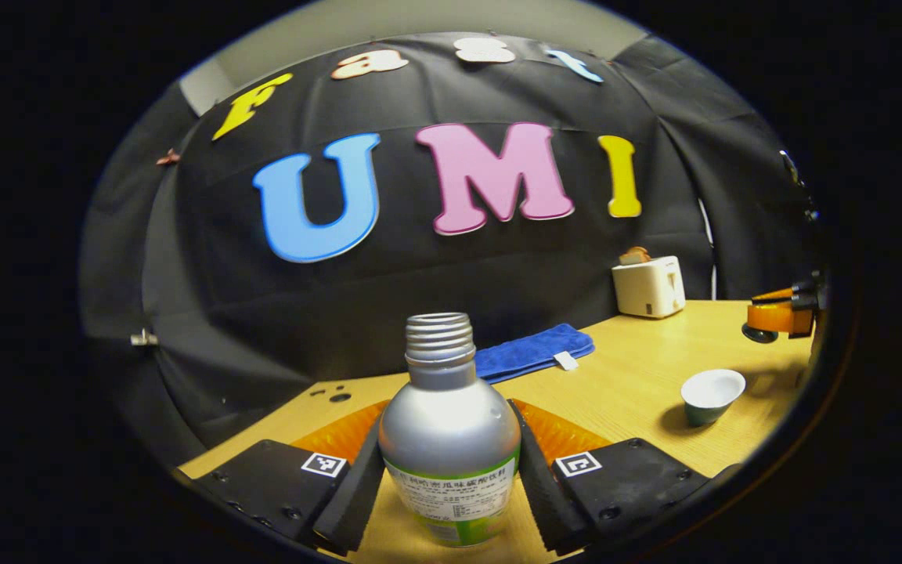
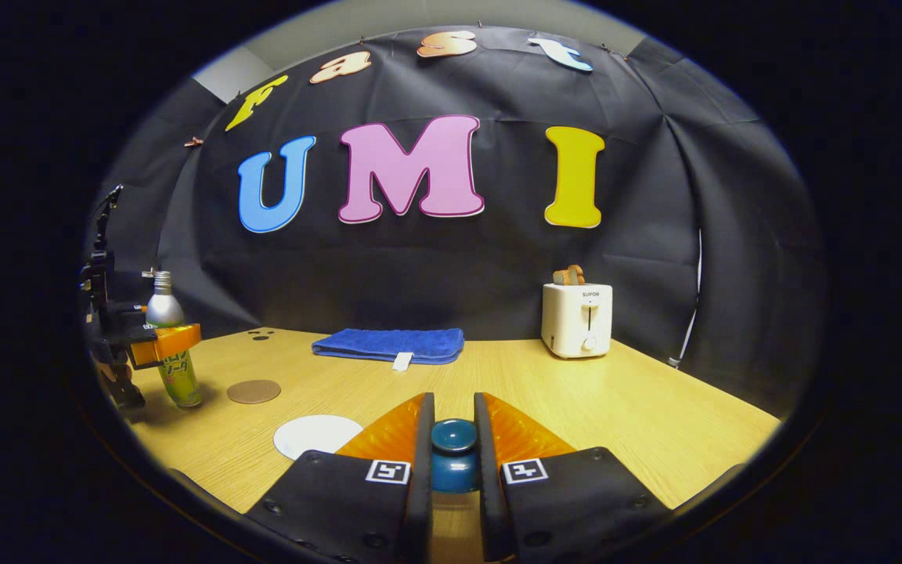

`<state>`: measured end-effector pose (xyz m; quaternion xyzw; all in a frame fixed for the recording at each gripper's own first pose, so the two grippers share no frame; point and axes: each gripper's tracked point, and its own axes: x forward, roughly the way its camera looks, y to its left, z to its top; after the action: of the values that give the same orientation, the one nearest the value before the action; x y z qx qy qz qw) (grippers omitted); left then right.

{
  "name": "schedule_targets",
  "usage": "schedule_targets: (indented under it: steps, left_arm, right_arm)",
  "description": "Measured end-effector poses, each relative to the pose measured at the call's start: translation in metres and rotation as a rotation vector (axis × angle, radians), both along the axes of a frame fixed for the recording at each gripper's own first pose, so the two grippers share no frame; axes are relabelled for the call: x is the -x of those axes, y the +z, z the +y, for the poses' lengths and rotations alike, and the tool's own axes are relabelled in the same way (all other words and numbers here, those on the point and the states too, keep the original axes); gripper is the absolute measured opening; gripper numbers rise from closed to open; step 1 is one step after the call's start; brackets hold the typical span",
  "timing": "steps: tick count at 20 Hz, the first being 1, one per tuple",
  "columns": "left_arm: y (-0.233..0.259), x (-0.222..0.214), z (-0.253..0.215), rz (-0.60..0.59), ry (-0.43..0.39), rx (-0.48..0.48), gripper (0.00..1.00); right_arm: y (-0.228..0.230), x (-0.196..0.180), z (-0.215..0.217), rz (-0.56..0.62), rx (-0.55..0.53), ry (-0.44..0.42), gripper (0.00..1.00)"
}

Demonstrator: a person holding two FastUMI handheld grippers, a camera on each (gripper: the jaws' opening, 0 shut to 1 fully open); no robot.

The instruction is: Open the teacup lid with one hand, grasp the water bottle and pour water into the teacup with the other hand; after pouring, place the water bottle on the coaster and then close the teacup lid.

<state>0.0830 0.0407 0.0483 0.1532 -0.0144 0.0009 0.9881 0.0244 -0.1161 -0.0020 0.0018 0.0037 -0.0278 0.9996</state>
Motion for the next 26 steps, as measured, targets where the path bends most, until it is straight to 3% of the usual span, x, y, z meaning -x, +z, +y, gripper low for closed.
schedule_targets:
  steps: [5, 11, 21, 26]
  left_arm:
    - [0.019, -0.020, -0.057, -0.017, -0.141, -0.390, 0.82]
    - [-0.006, -0.043, -0.109, 0.026, -0.283, -0.777, 0.82]
    - [-0.039, -0.044, -0.148, 0.063, -0.426, -1.248, 0.82]
    - [-0.046, -0.047, -0.159, 0.071, -0.457, -1.378, 0.82]
  right_arm:
    - [0.001, -0.003, -0.013, -0.005, 0.002, -0.015, 0.28]
    - [0.001, -0.004, -0.019, -0.006, 0.004, -0.002, 0.28]
    - [0.002, -0.003, -0.018, -0.006, 0.005, 0.022, 0.28]
    - [0.002, -0.004, -0.018, -0.006, 0.005, 0.022, 0.28]
